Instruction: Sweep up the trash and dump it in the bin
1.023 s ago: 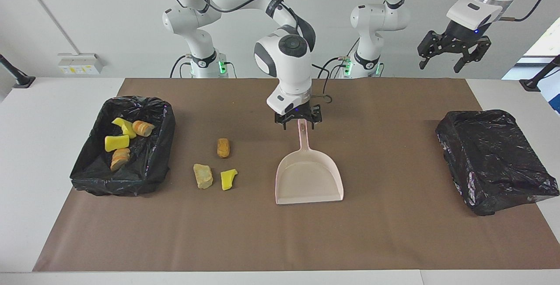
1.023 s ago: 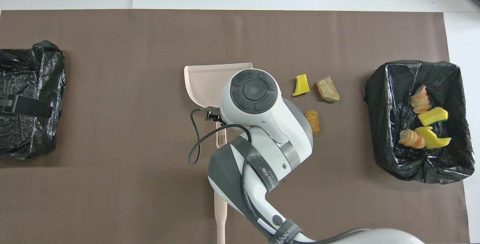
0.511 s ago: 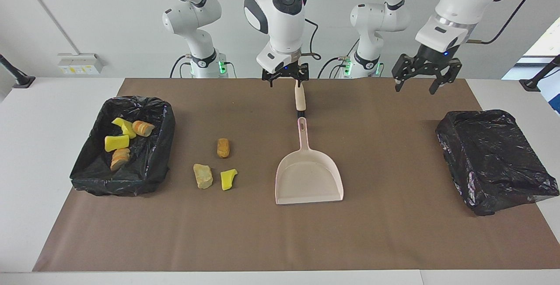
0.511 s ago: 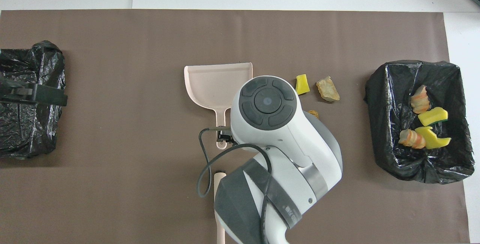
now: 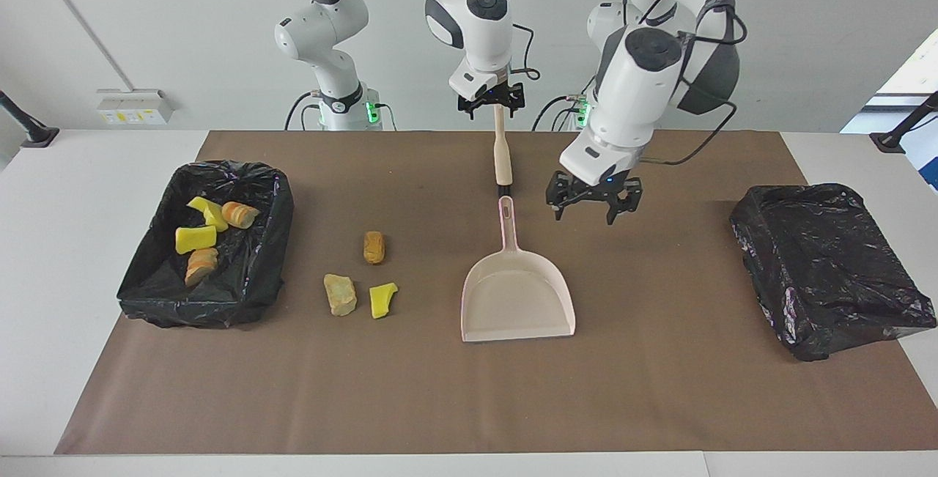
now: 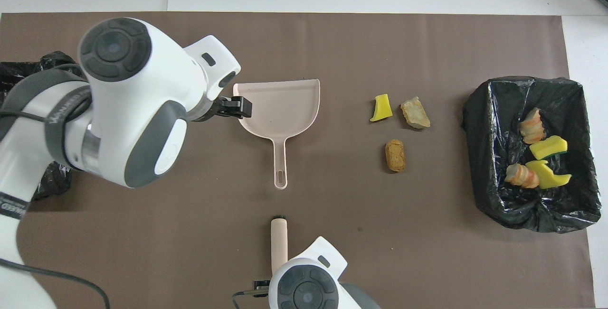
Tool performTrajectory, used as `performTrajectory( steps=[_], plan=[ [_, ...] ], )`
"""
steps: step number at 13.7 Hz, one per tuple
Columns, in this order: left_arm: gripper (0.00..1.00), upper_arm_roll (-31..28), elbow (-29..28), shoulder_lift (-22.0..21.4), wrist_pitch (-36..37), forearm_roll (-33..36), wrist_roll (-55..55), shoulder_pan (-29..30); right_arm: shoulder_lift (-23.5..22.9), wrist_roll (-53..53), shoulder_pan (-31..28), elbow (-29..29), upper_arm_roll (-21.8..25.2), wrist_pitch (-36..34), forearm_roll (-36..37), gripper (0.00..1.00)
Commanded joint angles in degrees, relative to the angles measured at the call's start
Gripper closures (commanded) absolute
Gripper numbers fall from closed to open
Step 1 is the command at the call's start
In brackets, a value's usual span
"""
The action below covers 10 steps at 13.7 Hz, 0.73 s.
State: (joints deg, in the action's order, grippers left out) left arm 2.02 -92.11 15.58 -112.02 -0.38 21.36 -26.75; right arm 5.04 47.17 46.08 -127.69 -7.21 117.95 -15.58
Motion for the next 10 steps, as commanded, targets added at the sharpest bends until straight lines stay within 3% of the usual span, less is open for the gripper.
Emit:
performTrajectory(
  steps=[1, 4, 8, 9, 10],
  plan=[
    [0.00, -1.0, -4.6, 1.1, -5.9, 1.5, 4.4, -4.5, 0.3, 4.1, 2.6, -3.3, 0.3, 5.9, -1.6, 0.00],
    [0.00, -0.9, -11.4, 1.2, -12.9, 1.5, 5.2, -6.7, -3.2, 7.9, 5.3, -4.4, 0.3, 10.9, -1.6, 0.00],
    [0.00, -0.9, -13.6, 2.3, -14.8, 1.5, 5.4, -8.0, -2.8, 8.5, 6.0, -7.6, 0.3, 12.1, -1.5, 0.00],
    [0.00, -0.9, -13.6, 2.6, -15.2, 1.5, 5.4, -8.0, -3.0, 8.9, 6.8, -8.2, 0.3, 13.3, -1.6, 0.04],
    [0.00, -0.9, -13.4, 2.7, -15.3, 1.5, 5.4, -7.9, -3.1, 8.9, 6.8, -8.2, 0.3, 13.6, -1.6, 0.23]
  ],
)
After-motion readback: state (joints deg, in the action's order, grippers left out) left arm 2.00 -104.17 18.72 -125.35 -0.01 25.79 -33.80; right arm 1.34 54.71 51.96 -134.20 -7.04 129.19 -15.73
